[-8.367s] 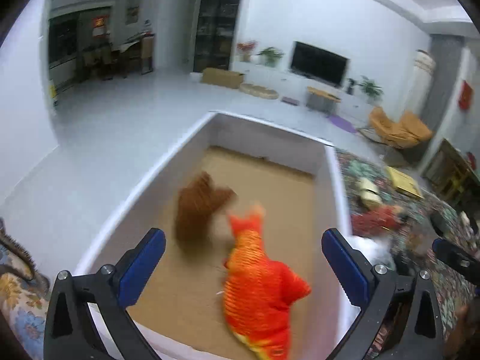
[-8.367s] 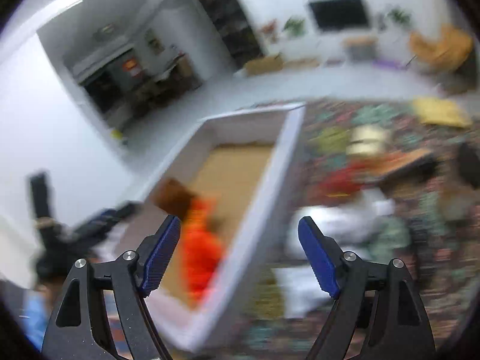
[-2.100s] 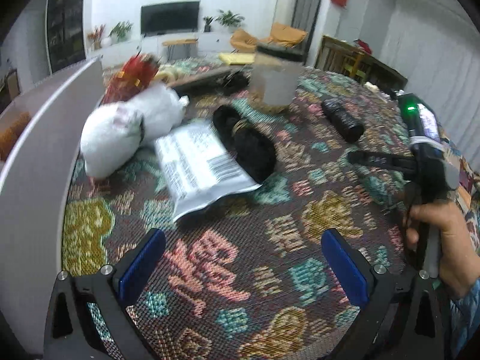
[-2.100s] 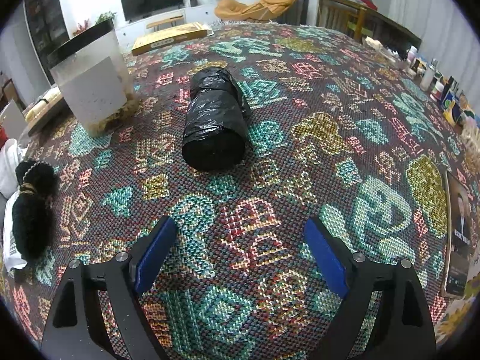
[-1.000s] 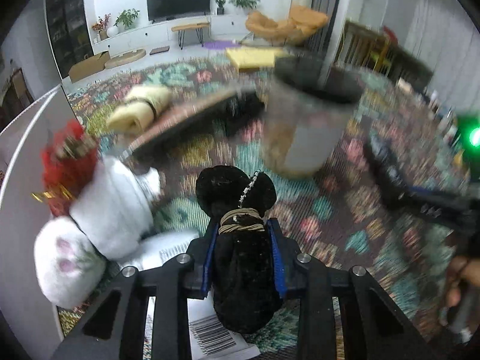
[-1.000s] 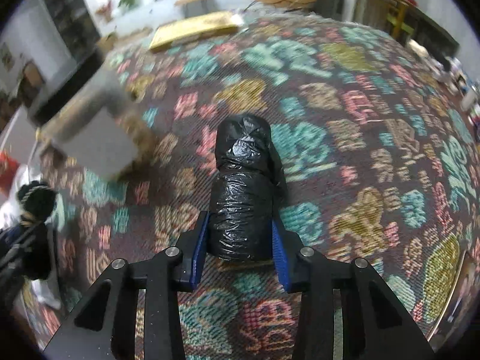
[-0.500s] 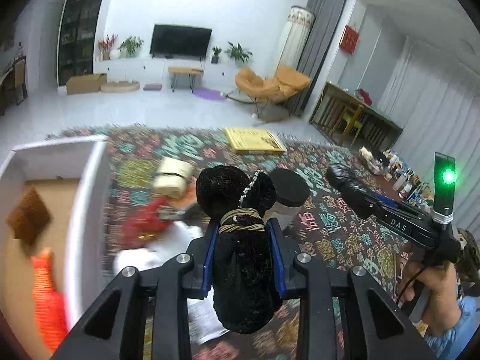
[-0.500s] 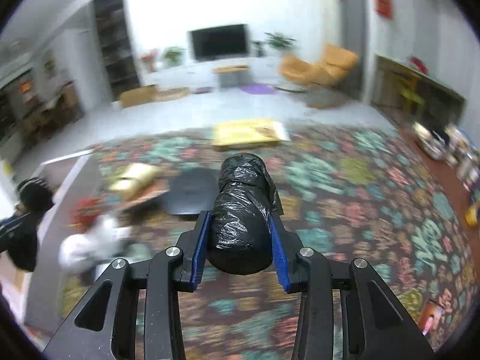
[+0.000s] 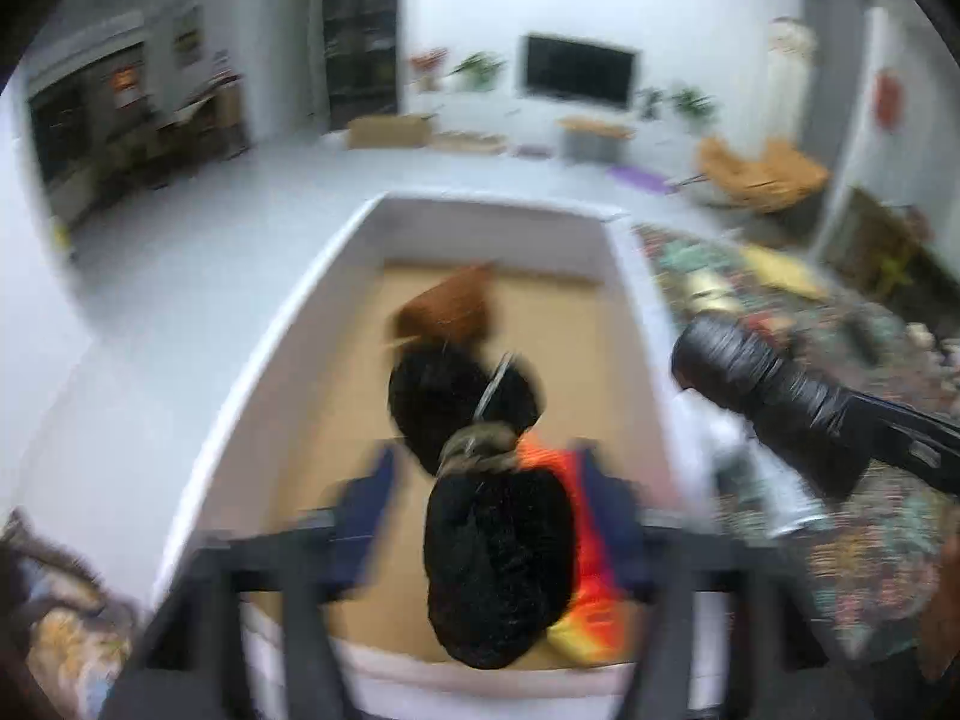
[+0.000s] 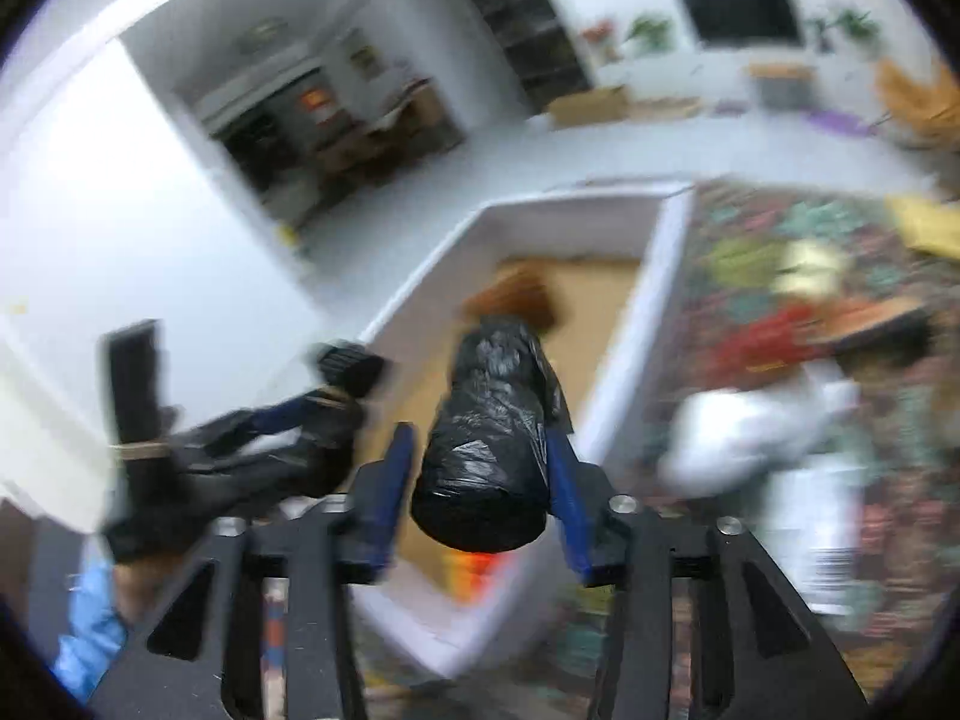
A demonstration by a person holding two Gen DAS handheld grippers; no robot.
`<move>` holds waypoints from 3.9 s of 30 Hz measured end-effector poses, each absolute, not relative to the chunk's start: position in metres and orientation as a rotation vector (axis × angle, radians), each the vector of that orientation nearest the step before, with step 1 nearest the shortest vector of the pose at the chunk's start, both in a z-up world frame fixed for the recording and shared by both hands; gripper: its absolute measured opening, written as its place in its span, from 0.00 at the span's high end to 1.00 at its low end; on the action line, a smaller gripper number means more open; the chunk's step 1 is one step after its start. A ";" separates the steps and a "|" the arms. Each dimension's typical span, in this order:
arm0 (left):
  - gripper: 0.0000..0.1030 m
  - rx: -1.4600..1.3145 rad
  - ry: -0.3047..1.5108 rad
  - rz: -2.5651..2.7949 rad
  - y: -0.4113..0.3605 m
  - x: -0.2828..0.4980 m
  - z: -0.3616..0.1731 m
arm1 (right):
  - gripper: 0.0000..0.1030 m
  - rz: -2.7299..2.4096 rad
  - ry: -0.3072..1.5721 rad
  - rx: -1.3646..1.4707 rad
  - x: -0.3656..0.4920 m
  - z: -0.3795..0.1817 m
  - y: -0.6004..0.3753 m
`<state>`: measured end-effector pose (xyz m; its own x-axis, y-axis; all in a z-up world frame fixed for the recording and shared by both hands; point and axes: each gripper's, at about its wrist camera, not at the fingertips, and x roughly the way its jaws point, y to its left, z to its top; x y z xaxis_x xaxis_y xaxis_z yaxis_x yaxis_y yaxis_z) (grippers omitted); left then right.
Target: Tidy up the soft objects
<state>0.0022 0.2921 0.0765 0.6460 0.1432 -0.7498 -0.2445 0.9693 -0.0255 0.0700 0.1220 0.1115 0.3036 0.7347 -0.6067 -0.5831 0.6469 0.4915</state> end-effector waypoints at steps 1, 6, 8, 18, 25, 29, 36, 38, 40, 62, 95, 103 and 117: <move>0.06 -0.141 0.838 0.261 0.299 0.000 0.071 | 0.22 0.892 0.940 0.209 0.073 0.102 0.130; 0.05 -0.197 0.797 0.247 0.294 -0.003 0.065 | 0.23 0.779 0.936 0.170 0.070 0.076 0.101; 0.05 -0.204 0.775 0.187 0.274 -0.003 0.067 | 0.23 0.668 0.896 0.117 0.064 0.072 0.073; 0.05 -0.075 0.781 -0.290 0.083 -0.008 0.049 | 0.23 -0.079 0.947 0.116 0.075 -0.024 -0.146; 0.05 0.068 0.848 -0.332 0.039 -0.031 0.023 | 0.21 -0.054 0.892 0.284 0.053 -0.034 -0.188; 0.05 0.046 0.795 -0.257 0.069 -0.038 0.040 | 0.21 0.181 0.932 0.243 0.062 -0.027 -0.137; 0.05 -0.098 0.714 -0.156 0.129 -0.042 0.059 | 0.23 0.317 0.988 0.111 0.077 -0.024 -0.023; 0.05 -0.123 0.709 -0.146 0.137 -0.043 0.058 | 0.20 0.279 1.025 0.069 0.088 -0.033 -0.012; 0.05 -0.145 0.711 -0.148 0.142 -0.044 0.055 | 0.19 0.239 1.079 -0.010 0.107 -0.045 -0.002; 0.05 0.022 0.943 -0.396 0.014 -0.025 -0.025 | 0.29 -0.113 0.882 0.214 0.126 -0.030 -0.243; 0.00 0.140 0.948 -0.290 -0.052 0.097 -0.094 | 0.04 -0.231 0.970 0.107 0.092 -0.061 -0.230; 0.00 0.109 0.944 -0.271 -0.054 0.114 -0.095 | 0.04 -0.235 0.956 0.102 0.095 -0.061 -0.230; 0.00 0.116 0.944 -0.265 -0.055 0.114 -0.095 | 0.04 -0.238 0.946 0.103 0.096 -0.061 -0.230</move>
<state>0.1138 -0.0554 -0.0951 0.5568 -0.1736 -0.8123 0.2742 0.9615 -0.0176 0.0959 -0.2303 -0.0615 0.5614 -0.1570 -0.8126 0.2469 0.9689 -0.0166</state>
